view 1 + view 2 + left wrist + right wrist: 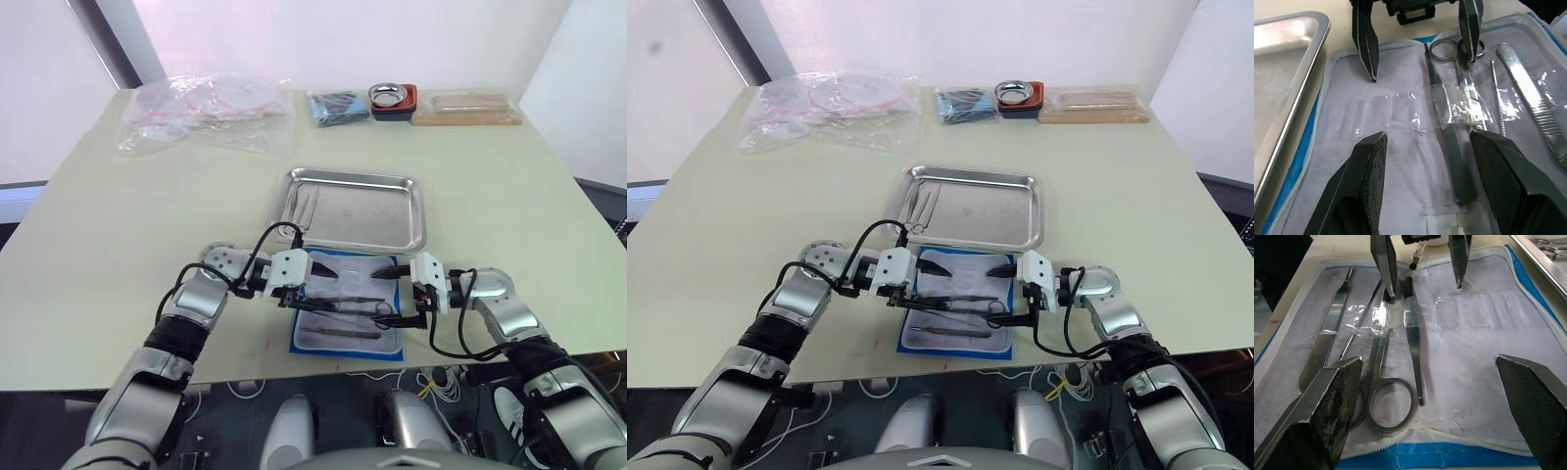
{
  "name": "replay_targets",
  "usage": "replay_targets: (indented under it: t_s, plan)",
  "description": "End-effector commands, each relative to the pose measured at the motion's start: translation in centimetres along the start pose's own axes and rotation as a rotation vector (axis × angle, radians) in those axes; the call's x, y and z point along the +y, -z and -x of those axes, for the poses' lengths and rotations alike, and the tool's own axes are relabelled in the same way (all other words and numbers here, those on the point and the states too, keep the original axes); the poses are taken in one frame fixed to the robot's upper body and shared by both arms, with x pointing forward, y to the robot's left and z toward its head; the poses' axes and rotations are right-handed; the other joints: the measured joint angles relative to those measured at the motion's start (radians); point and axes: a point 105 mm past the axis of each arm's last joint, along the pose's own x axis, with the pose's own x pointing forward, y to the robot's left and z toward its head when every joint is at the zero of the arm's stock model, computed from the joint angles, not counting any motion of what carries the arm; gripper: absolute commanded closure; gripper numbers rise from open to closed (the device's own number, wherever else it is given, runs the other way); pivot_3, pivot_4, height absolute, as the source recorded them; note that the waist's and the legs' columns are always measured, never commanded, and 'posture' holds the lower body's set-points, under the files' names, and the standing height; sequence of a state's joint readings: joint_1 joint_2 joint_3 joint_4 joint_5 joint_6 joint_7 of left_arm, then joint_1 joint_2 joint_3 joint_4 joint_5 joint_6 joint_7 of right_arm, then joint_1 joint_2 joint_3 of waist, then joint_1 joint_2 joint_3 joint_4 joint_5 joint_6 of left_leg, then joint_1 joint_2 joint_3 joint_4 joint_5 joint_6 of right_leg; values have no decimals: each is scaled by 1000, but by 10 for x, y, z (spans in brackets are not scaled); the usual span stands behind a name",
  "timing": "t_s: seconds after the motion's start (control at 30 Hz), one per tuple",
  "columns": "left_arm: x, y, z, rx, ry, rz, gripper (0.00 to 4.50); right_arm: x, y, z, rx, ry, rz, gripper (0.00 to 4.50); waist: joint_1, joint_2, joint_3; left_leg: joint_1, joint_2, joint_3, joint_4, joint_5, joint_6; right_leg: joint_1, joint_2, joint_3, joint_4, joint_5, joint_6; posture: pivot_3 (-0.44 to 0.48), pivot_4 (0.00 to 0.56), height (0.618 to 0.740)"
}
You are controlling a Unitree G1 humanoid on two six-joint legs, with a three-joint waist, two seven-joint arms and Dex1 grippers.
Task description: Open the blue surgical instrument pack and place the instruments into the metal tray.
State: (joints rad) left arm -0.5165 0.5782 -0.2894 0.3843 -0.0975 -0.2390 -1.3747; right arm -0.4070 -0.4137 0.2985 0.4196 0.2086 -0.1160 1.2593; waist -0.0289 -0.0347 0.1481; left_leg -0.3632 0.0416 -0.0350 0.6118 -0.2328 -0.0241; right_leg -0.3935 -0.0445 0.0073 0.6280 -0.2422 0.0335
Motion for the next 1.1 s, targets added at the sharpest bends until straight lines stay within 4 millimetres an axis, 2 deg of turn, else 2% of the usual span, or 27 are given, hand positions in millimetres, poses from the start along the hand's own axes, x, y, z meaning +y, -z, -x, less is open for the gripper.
replay_targets:
  t_s: [0.03,0.07,0.17,0.23,0.27,0.3,0.57,0.8,1.1]
  plan:
    - [-7,12,-3,62,52,24,2074,23,67,9,221,9,-219,0,0,0,-1,0,0,0,0,0,0,0,0,0,0,0,0,0,150,740]
    - [-9,12,-3,62,62,31,2308,23,67,9,220,9,-219,0,0,1,-1,0,0,0,0,0,0,0,0,0,0,0,0,0,150,740]
    - [-13,13,-3,68,94,54,3549,23,67,9,219,9,-219,0,0,2,-2,0,0,0,0,0,0,0,0,0,0,0,0,0,150,740]
    - [-16,14,-3,76,103,62,3946,22,67,8,219,9,-218,0,0,3,-2,0,0,0,0,0,0,0,1,1,0,0,0,0,150,740]
    - [-17,15,-3,77,107,67,4371,22,66,8,219,9,-217,0,-1,2,-3,0,0,0,0,0,0,0,1,1,0,0,0,0,150,740]
    - [-18,15,-3,77,110,69,4446,22,66,8,219,9,-216,0,-1,2,-3,0,0,0,0,0,0,0,2,2,1,0,0,0,150,740]
    - [-19,10,-2,70,95,94,4446,22,66,7,218,6,-216,0,-3,2,-3,0,0,-1,0,0,0,0,7,8,1,0,0,0,150,740]
    - [-14,-8,7,81,74,122,4446,22,66,5,217,1,-215,0,-8,2,-3,0,0,-2,0,0,0,0,10,12,5,0,0,0,150,740]
    - [-15,-17,16,157,55,138,4446,23,66,3,215,-3,-215,0,-10,2,-2,1,0,-3,0,0,0,-1,11,13,7,0,0,0,150,740]
